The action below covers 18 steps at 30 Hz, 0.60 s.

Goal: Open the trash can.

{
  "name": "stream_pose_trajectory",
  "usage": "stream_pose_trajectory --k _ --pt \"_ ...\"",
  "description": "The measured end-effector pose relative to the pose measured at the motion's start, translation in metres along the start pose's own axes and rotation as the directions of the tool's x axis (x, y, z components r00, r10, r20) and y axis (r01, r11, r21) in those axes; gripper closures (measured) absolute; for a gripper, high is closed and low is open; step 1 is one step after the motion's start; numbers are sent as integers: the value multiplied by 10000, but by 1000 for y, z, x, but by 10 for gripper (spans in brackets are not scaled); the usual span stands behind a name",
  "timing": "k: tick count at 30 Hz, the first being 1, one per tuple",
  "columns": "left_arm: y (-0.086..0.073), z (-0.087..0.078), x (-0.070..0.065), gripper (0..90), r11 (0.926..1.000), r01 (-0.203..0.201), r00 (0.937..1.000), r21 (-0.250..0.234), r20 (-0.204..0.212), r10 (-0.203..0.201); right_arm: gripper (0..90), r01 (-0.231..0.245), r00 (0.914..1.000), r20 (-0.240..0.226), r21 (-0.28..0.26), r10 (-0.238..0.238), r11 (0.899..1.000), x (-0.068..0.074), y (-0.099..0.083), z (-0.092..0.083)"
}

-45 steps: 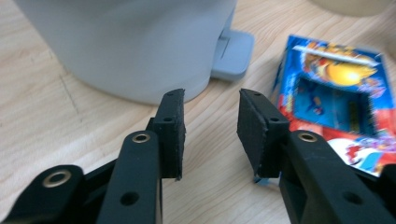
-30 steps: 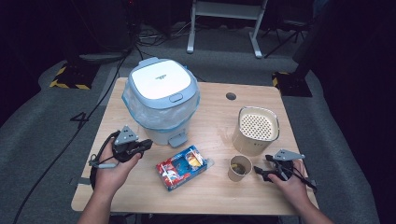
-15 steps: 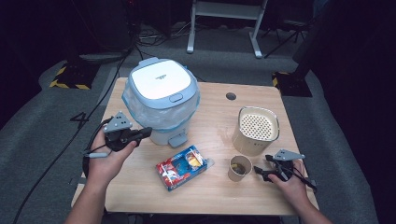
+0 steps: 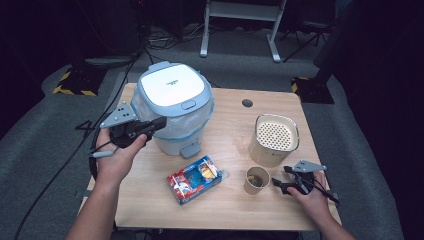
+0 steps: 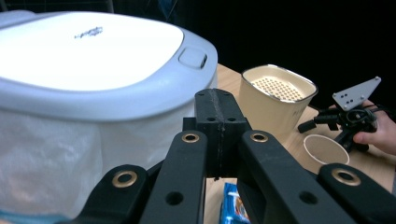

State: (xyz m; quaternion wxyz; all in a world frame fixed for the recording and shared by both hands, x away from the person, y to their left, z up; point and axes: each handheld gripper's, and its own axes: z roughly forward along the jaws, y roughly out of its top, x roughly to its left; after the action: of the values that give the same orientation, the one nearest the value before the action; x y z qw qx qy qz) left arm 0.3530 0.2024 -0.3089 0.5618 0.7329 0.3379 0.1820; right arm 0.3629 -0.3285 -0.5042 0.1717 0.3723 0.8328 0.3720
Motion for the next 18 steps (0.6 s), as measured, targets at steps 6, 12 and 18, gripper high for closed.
stream_pose_trajectory --k 6,12,18 --pt "13 15 1 900 9998 -143 9999 -104 -10 143 243 2 10000 9 12 -2 10000 0 0 0" --pt "25 32 -2 900 9995 -308 9995 -52 62 309 243 2 10000 8 9 -2 10000 0 0 0" --pt "32 46 -2 900 9995 -316 9995 78 -60 317 244 -5 10000 -63 -5 5 10000 -1 0 0"
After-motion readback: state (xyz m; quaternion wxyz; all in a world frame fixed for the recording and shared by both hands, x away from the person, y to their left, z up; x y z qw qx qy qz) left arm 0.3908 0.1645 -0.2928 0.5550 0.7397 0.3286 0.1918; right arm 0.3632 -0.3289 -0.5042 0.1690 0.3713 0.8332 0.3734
